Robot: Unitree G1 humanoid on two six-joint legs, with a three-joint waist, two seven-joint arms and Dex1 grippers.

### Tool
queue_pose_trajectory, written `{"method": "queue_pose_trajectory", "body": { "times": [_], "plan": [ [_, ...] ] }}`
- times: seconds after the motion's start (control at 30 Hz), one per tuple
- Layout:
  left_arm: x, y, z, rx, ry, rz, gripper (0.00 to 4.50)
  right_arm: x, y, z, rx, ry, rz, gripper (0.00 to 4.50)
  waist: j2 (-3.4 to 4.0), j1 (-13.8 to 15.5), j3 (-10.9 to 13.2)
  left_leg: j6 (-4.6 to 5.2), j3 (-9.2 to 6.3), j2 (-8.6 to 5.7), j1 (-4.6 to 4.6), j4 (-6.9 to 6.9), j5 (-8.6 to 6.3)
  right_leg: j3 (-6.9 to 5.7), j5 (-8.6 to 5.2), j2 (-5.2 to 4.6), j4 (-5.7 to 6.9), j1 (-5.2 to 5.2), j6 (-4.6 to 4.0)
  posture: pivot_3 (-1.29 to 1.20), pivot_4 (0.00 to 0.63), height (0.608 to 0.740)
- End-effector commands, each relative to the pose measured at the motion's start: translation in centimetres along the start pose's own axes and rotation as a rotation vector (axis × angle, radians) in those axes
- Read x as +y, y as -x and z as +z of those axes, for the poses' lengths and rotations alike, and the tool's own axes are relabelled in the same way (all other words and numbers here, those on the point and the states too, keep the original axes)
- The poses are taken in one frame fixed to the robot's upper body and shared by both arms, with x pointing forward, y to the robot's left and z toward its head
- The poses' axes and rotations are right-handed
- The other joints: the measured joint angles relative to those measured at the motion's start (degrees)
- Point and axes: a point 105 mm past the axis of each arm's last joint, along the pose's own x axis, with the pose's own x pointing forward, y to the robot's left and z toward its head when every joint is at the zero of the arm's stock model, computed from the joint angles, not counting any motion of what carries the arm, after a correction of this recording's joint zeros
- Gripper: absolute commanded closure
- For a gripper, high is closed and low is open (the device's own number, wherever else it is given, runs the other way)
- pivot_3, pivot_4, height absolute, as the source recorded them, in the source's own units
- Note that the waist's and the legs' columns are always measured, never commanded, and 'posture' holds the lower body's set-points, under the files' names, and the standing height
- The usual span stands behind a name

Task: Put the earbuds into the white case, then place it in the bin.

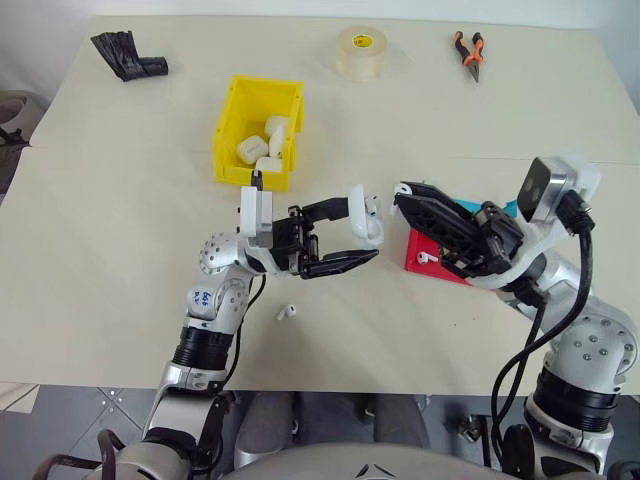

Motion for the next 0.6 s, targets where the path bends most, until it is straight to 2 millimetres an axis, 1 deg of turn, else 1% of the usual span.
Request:
{"method": "queue_pose_trajectory", "body": {
  "times": [0.03,0.13,0.23,0.43,0.6],
  "plan": [
    [-0.1,-0.6,0.4,-0.013,-0.014,-0.025,1.75,1.1,-0.4,0.8,-0.055,0.026,0.038,4.00,0.00,0.01,0.00,0.00,0.00,0.00,0.00,-0.01,0.00,0.00,0.00,0.00,-0.01,0.00,0.00,0.00,0.150,0.740],
    [0.0,-0.6,0.4,-0.013,-0.014,-0.026,1.75,1.3,-0.6,0.5,-0.058,0.013,0.046,4.00,0.00,0.04,0.00,0.00,0.01,0.00,0.01,-0.01,0.00,0.00,0.00,0.00,0.00,0.00,0.00,0.00,0.150,0.740],
    [0.0,-0.7,0.4,-0.014,-0.015,-0.025,1.75,1.4,-0.5,-0.3,-0.037,-0.010,0.046,4.00,0.00,0.12,0.00,0.00,0.02,0.00,0.01,-0.01,0.00,0.00,0.00,0.00,0.00,0.00,0.00,0.00,0.150,0.740],
    [0.0,-0.8,0.5,-0.019,-0.016,-0.023,1.75,1.0,0.2,-2.3,0.009,-0.037,0.017,4.00,0.00,0.22,0.00,0.00,0.04,0.00,0.01,-0.01,0.00,0.01,0.00,0.00,-0.01,0.00,0.00,0.00,0.150,0.740],
    [0.0,-0.8,0.5,-0.022,-0.017,-0.020,1.75,1.1,0.5,-3.1,0.030,-0.051,0.019,4.00,0.00,0.22,0.00,0.00,0.04,0.00,0.02,-0.02,0.00,0.01,0.00,0.00,-0.01,0.00,0.00,0.00,0.150,0.740]
  ]
}}
